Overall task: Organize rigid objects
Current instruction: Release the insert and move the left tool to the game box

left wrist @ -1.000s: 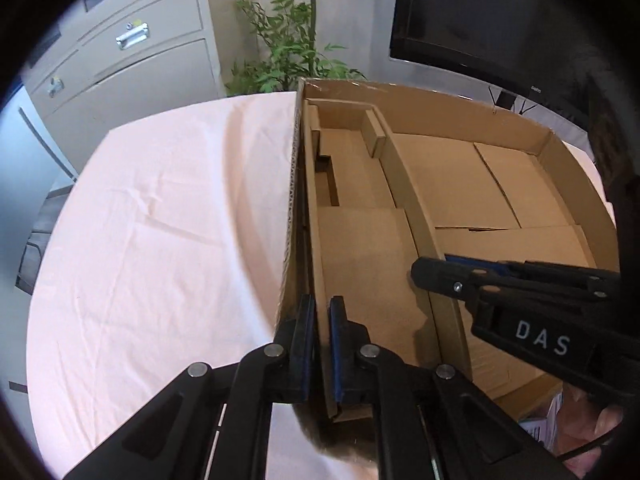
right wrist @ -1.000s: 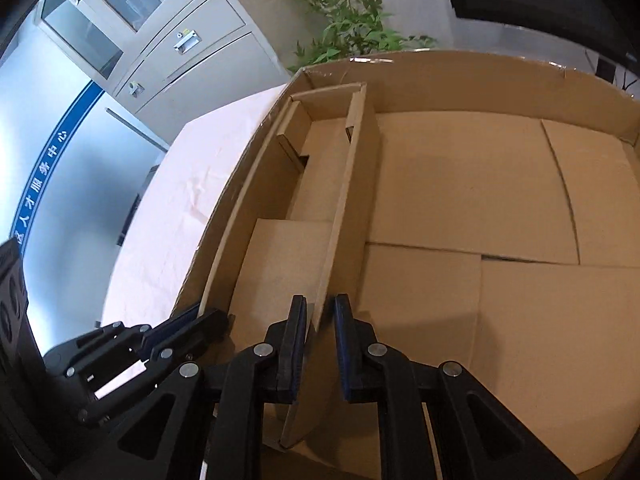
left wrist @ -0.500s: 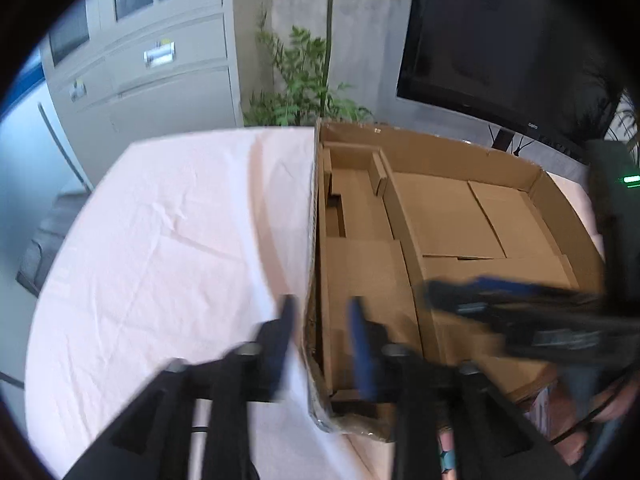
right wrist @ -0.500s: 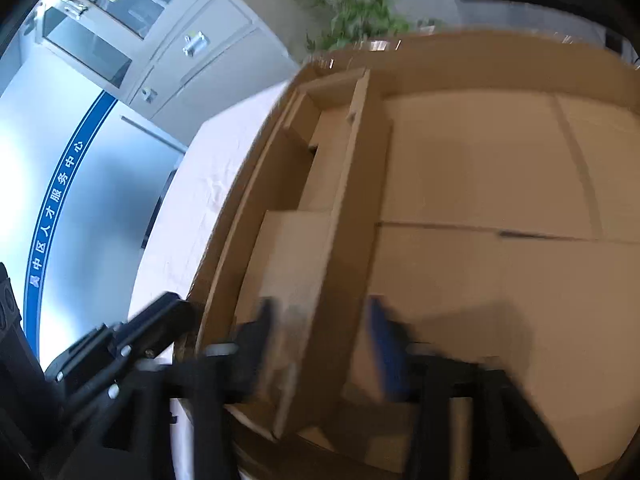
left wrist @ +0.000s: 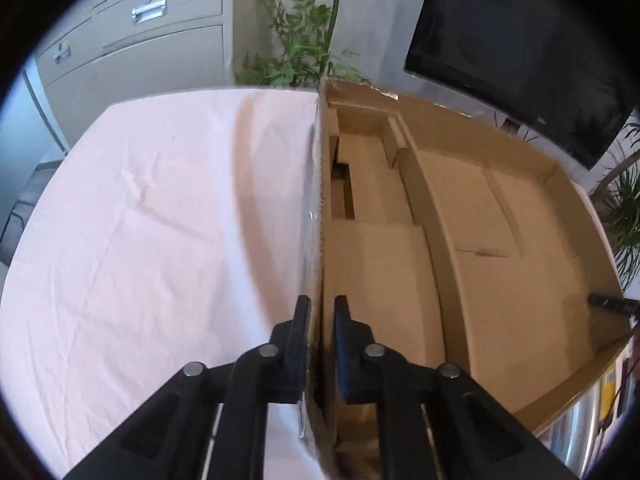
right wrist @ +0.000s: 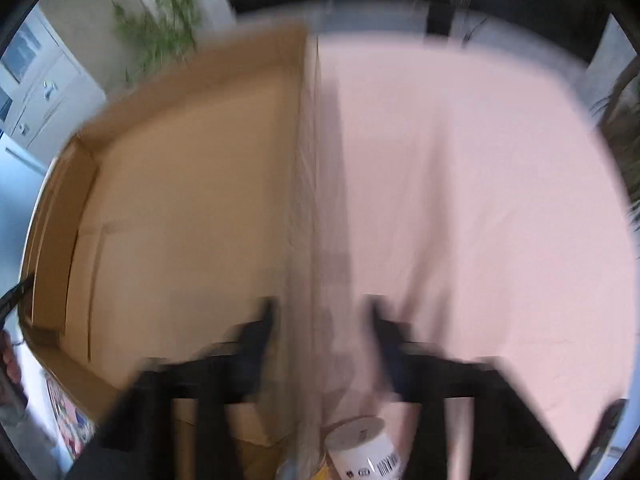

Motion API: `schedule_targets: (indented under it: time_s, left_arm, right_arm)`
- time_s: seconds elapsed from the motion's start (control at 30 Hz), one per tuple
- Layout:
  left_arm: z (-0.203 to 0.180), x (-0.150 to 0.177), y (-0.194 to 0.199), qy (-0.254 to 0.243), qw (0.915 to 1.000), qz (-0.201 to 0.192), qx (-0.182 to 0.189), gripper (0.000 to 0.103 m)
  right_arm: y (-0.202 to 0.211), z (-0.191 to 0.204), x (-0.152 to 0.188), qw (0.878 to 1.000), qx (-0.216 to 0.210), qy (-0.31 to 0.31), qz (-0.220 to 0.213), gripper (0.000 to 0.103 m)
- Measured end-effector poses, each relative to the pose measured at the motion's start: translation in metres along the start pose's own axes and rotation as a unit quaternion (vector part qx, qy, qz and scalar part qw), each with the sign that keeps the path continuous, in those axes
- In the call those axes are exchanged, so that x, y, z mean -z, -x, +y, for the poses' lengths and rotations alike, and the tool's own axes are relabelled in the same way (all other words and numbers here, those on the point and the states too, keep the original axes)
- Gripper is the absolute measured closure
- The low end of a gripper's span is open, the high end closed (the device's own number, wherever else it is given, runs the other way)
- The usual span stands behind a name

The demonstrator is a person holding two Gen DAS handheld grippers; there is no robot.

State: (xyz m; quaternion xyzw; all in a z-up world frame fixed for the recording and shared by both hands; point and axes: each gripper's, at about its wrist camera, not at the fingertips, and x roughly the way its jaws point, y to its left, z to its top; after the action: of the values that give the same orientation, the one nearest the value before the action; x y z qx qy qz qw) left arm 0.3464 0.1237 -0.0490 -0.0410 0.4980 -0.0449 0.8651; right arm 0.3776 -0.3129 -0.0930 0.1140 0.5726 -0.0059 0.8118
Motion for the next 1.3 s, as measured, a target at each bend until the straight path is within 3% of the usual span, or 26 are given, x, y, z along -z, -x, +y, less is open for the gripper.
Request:
schedule_targets:
  time_s: [0.03,0.07,0.13,0.33,0.47,0.63,0.9,0.97,1.03,1.07,1.1,1.13,1.17,1.2,1.23,1.3]
  left_arm:
    - [-0.004,-0.008,-0.002,-0.003,1.0000,0.001,-0.008,0.094]
    - [-0.007,-0.015,-0.006,-0.005,0.9999,0.002,-0.015,0.094]
    - [-0.010,-0.026,-0.016,-0.001,0.9998,0.007,-0.020,0.094]
    - [-0.005,-0.037,-0.033,0.019,0.9996,0.016,-0.010,0.094]
    - [-0.001,-0.010,-0.026,0.017,0.9996,0.013,-0.019,0.094]
    - [-0.004,0.002,-0.016,0.010,0.9996,0.018,-0.019,0.094]
    - [0.003,0.003,-0.011,0.005,0.9997,0.023,-0.007,0.092]
    - [0.002,0.002,0.000,-0.003,0.9999,0.003,-0.013,0.089]
    - [-0.008,0.009,0.034,-0.030,0.9965,-0.069,-0.037,0.084]
    - [-0.019,0.018,0.064,-0.055,0.9882,-0.126,-0.068,0.065]
    - [-0.027,0.026,0.085,-0.071,0.9802,-0.164,-0.085,0.025]
    - [-0.036,0.038,0.111,-0.083,0.9700,-0.206,-0.099,0.006]
    - [-0.043,0.055,0.139,-0.087,0.9573,-0.257,-0.099,0.000]
    - [-0.047,0.068,0.157,-0.088,0.9490,-0.289,-0.090,0.000]
    - [-0.052,0.080,0.171,-0.089,0.9449,-0.306,-0.076,0.000]
    - [-0.062,0.102,0.191,-0.099,0.9478,-0.300,-0.043,0.000]
  right_arm:
    - [-0.004,0.001,0.000,1.000,-0.002,0.006,-0.003,0.097]
    - [-0.007,0.006,-0.004,0.999,0.027,0.017,-0.007,0.098]
    - [-0.010,0.011,-0.017,0.999,0.039,0.020,-0.022,0.099]
    - [-0.007,0.008,-0.058,0.998,0.042,-0.004,-0.042,0.101]
    - [-0.010,0.016,-0.029,0.998,0.055,0.024,-0.031,0.100]
    - [-0.007,0.016,0.012,0.999,0.038,0.021,-0.033,0.100]
    - [0.002,0.020,0.014,0.998,0.051,0.032,-0.026,0.097]
    - [0.006,0.014,0.013,0.999,0.039,0.022,-0.027,0.096]
    - [0.017,0.011,0.020,0.997,0.038,0.022,-0.063,0.071]
    - [0.036,0.019,0.030,0.994,0.036,0.029,-0.100,0.019]
    - [0.059,0.027,0.045,0.989,0.028,0.032,-0.143,0.001]
    - [0.085,0.036,0.063,0.980,0.012,0.036,-0.195,0.000]
    - [0.102,0.043,0.078,0.974,0.004,0.042,-0.223,0.000]
    - [0.118,0.052,0.092,0.969,-0.001,0.052,-0.240,0.000]
    - [0.129,0.062,0.109,0.965,-0.004,0.065,-0.255,0.000]
    - [0.146,0.087,0.146,0.954,-0.003,0.094,-0.285,0.000]
